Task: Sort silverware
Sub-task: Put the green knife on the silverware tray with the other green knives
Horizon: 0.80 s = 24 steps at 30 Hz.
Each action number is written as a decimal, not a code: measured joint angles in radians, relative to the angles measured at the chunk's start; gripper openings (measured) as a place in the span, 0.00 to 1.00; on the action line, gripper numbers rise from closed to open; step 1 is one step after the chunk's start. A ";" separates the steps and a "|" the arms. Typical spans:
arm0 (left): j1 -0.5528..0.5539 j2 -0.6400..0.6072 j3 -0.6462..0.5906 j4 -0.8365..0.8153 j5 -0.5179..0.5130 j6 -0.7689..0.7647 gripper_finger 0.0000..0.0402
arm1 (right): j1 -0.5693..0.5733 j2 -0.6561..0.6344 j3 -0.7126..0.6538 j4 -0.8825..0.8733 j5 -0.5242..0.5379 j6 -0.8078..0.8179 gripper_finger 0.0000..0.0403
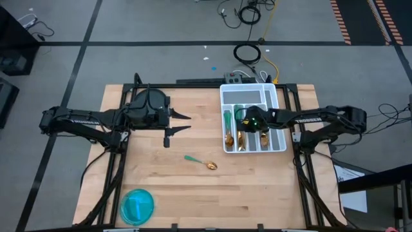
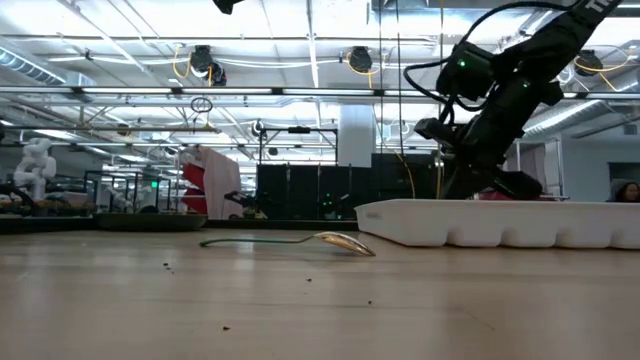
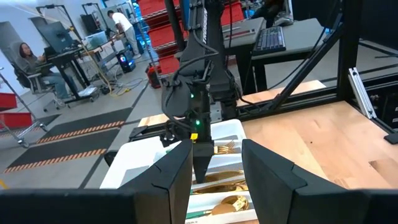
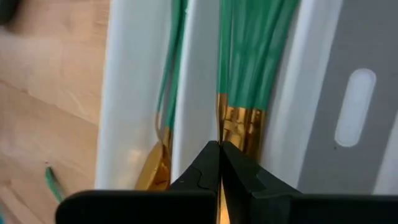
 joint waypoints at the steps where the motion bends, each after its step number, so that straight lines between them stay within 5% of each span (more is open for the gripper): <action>1: 0.000 0.000 0.000 0.000 0.000 0.000 0.36 | 0.000 0.004 0.000 0.000 0.000 0.000 0.00; 24: 0.000 0.000 0.000 -0.001 0.000 0.026 0.36 | 0.000 0.055 0.000 0.002 -0.001 0.002 0.00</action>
